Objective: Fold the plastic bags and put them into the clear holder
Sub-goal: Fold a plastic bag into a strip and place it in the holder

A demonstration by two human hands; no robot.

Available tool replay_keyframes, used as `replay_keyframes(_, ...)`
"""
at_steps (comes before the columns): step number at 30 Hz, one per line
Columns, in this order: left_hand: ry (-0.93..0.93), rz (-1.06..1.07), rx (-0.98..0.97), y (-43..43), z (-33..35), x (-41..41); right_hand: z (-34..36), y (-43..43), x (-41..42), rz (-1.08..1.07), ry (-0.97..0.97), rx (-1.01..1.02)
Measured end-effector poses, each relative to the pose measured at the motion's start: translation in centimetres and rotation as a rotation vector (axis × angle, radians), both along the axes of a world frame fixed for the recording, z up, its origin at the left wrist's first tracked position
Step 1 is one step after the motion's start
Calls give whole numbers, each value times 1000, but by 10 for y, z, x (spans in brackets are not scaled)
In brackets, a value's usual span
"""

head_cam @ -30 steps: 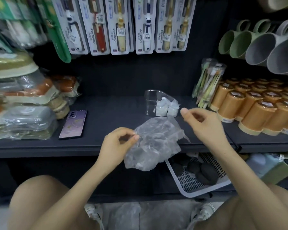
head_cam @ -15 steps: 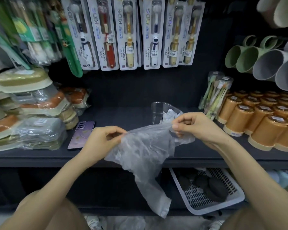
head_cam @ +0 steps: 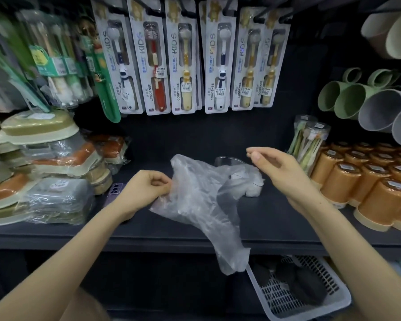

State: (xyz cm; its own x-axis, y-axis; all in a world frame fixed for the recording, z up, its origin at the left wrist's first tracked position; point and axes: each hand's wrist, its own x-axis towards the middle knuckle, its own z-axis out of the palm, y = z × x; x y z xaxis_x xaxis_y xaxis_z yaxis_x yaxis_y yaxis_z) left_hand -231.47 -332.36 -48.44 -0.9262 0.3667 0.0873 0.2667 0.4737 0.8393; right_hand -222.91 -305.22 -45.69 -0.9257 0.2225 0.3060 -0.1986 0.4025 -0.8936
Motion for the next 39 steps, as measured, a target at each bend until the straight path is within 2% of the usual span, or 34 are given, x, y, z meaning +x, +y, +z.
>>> replay_keyframes(2, -47, 57, 66, 9, -1, -5, 9, -14, 9, 98, -29, -21)
replay_keyframes(5, -107, 137, 168, 22, 1, -13, 11, -42, 19, 161, -129, 201)
replay_keyframes(7, -124, 153, 202, 27, 2, -17, 4, -55, 17, 67, -73, 376)
replay_keyframes(9, -143, 149, 224, 29, 2, -21, -5, -56, 7, -70, 54, 435)
replay_keyframes(11, -191, 157, 266, 26, 1, -23, -9, -47, -1, -152, 65, 307)
replay_keyframes(14, -288, 178, 351, 16, 0, -26, -8, -33, -2, -126, -18, 28)
replay_keyframes(17, -349, 170, 462, 7, -2, -28, -9, -26, -2, -126, -78, -97)
replay_keyframes(19, -277, 200, 550, 5, -4, -25, -11, -23, -7, -133, -112, -143)
replay_keyframes(21, -42, 185, 550, 5, -7, -17, -13, -20, -13, -147, -141, -175)
replay_keyframes(23, 171, 16, 453, 6, -13, -5, -14, -18, -18, -144, -179, -223)
replay_keyframes(26, 399, -185, 179, 8, -28, 1, -17, -15, -26, -123, -230, -293)
replay_keyframes(29, 450, -208, 76, 13, -41, -1, -21, -11, -34, -147, -287, -379)
replay_keyframes(34, 484, -126, 103, 24, -55, -6, -27, -2, -44, -198, -365, -519)
replay_keyframes(36, 480, -64, 138, 30, -54, -9, -31, 2, -46, -243, -380, -406)
replay_keyframes(37, 459, -45, 167, 32, -52, -10, -34, 3, -46, -308, -343, -270)
replay_keyframes(39, 409, -30, 220, 37, -45, -11, -39, 5, -41, -508, -84, 105)
